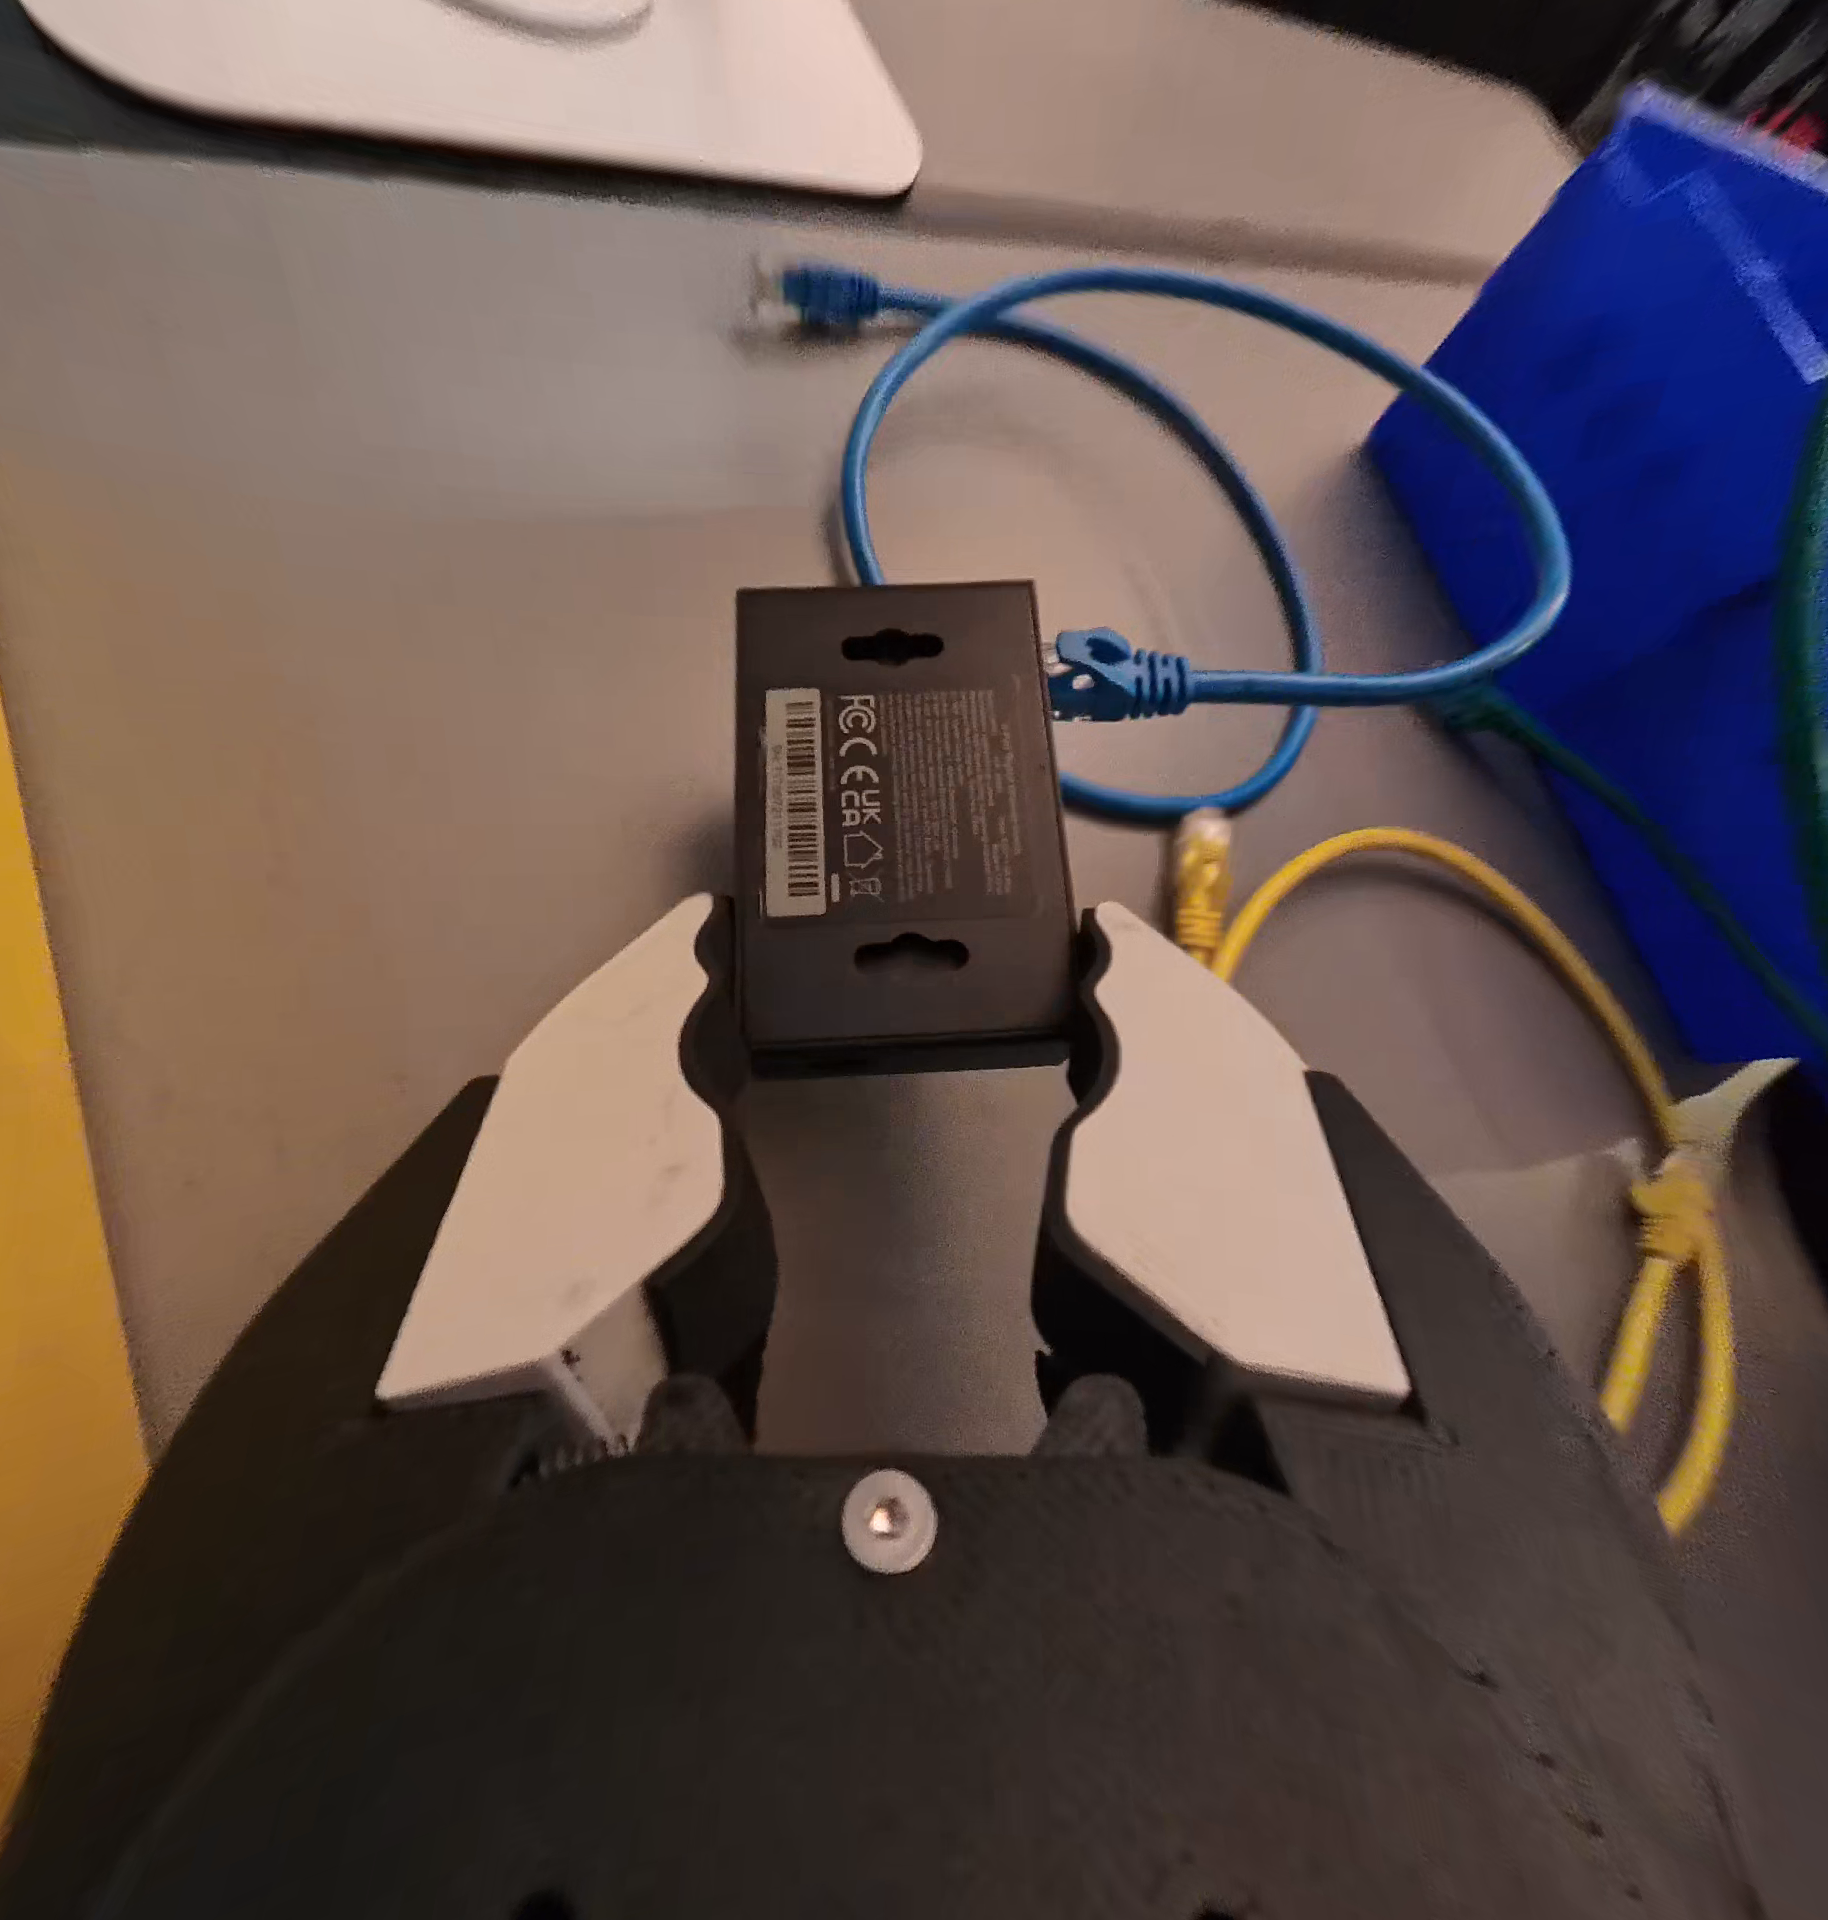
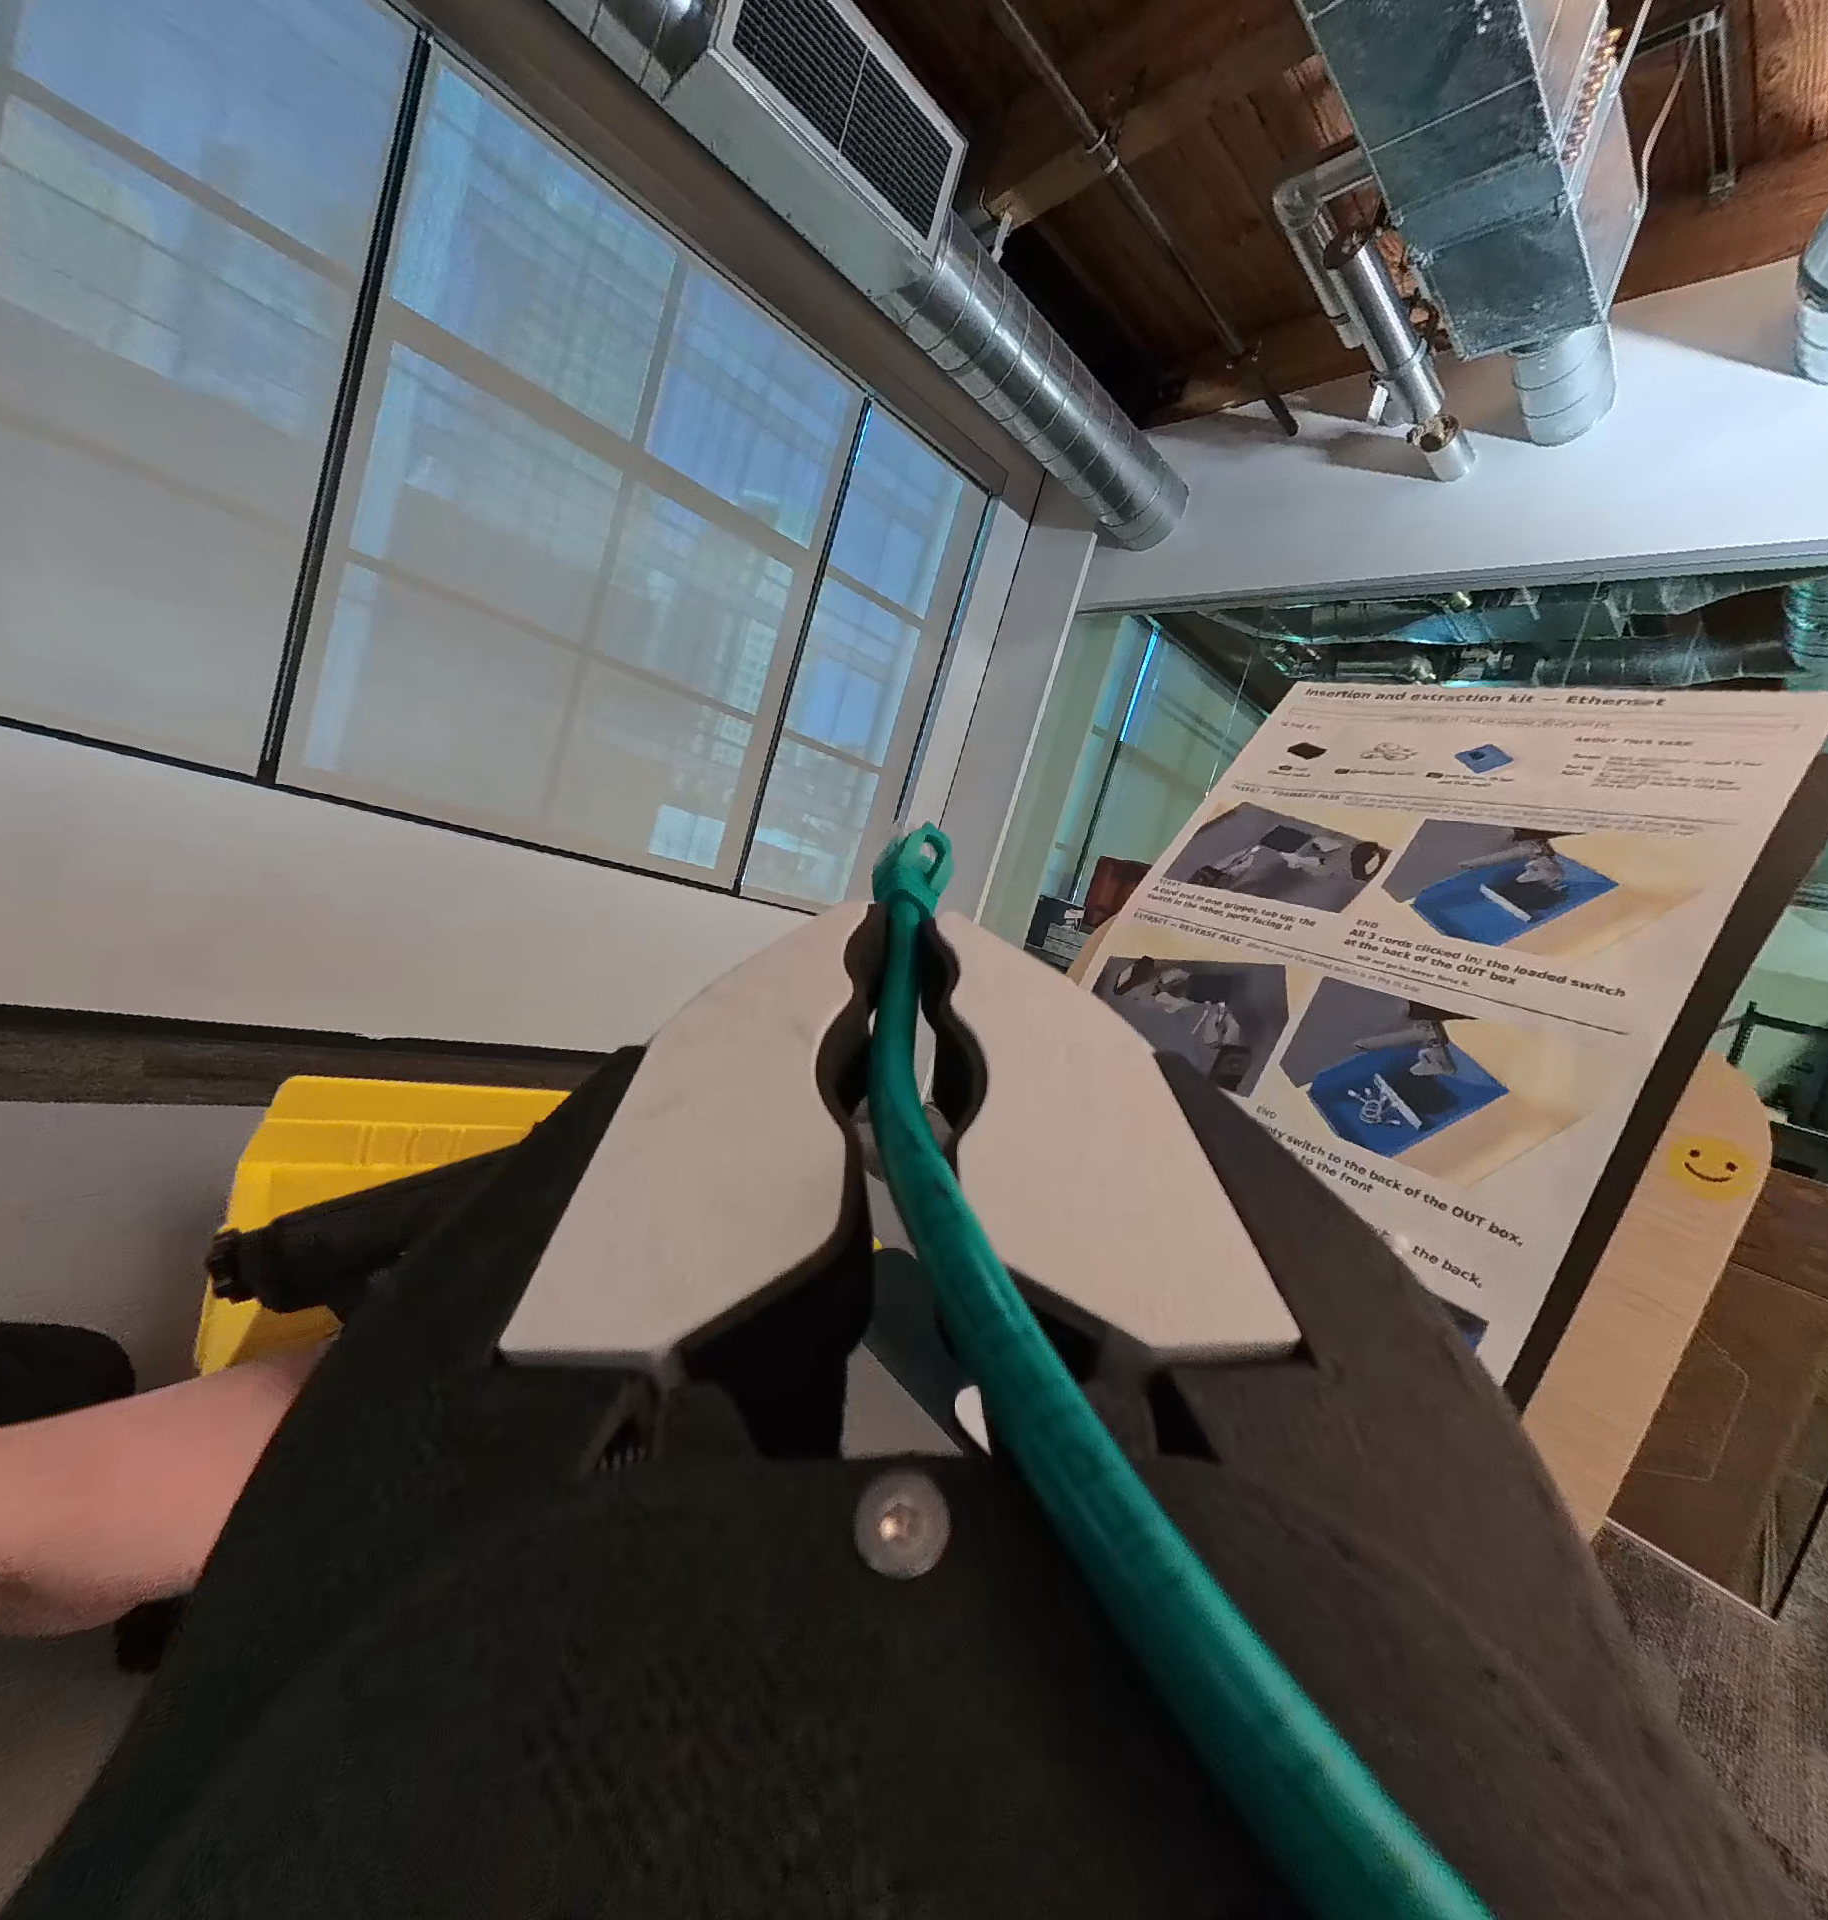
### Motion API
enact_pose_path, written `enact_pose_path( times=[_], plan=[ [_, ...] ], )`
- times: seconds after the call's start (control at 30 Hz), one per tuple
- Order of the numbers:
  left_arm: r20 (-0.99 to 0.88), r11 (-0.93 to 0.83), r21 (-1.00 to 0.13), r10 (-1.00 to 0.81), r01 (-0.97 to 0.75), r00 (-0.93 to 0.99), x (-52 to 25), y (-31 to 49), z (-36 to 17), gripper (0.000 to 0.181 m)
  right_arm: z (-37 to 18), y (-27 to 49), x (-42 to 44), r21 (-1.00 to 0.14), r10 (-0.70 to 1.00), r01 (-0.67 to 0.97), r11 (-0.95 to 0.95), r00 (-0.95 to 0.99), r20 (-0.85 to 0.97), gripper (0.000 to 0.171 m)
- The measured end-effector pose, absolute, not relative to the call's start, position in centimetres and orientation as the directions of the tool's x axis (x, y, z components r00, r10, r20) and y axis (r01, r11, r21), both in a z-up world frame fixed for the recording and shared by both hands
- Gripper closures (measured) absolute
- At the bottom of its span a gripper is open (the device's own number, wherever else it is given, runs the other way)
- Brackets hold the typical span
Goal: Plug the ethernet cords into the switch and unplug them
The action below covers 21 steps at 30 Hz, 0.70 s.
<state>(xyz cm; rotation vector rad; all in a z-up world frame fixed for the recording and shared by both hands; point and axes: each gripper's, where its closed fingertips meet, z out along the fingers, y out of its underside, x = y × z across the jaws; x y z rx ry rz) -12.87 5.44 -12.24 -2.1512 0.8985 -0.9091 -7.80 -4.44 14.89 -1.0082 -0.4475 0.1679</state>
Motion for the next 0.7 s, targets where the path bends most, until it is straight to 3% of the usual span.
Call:
enact_pose_path(
  times=[0.3,0.5,0.7],
  plan=[
    [0.474,-0.537,-0.836,-0.81,-0.112,0.347,-11.5,4.7,-1.7,0.121,17.3,-7.4,-9.3,-0.794,0.324,0.115,0.597,0.871,0.369,0.164],
    [0.432,-0.463,-0.886,-0.837,-0.014,0.336,-12.0,8.0,4.7,0.121,17.9,-9.4,-12.2,-0.736,0.263,0.244,0.632,0.826,0.499,0.165],
    [0.374,-0.348,-0.927,-0.819,0.141,0.436,-16.7,11.1,8.5,0.122,16.4,-8.2,-13.8,-0.8,0.338,0.228,0.555,0.817,0.467,0.164]
  ],
)
